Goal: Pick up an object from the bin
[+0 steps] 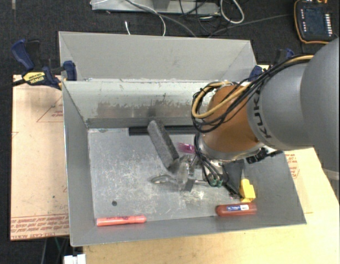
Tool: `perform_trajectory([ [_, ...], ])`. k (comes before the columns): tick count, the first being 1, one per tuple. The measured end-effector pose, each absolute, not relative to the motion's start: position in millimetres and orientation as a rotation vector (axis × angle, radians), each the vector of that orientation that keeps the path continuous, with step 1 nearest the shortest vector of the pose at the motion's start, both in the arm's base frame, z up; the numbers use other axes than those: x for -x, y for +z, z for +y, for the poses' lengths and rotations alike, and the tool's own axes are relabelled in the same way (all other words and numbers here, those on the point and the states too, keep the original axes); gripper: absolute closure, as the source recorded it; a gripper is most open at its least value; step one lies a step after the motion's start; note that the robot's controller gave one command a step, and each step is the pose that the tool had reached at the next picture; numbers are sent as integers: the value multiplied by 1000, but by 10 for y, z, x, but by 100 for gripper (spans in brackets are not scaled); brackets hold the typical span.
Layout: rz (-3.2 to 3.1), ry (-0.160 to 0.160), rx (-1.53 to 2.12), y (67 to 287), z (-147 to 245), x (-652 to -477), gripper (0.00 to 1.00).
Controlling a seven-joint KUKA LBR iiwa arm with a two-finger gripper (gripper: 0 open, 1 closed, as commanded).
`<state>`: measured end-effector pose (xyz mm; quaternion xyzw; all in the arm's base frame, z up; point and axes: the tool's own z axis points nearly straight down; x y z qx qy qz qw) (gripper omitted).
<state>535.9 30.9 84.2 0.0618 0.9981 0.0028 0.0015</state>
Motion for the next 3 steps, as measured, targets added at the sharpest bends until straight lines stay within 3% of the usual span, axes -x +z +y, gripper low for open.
perform_trajectory([
  [3, 3134, 11, -194, 1429, 311, -5357, 100],
])
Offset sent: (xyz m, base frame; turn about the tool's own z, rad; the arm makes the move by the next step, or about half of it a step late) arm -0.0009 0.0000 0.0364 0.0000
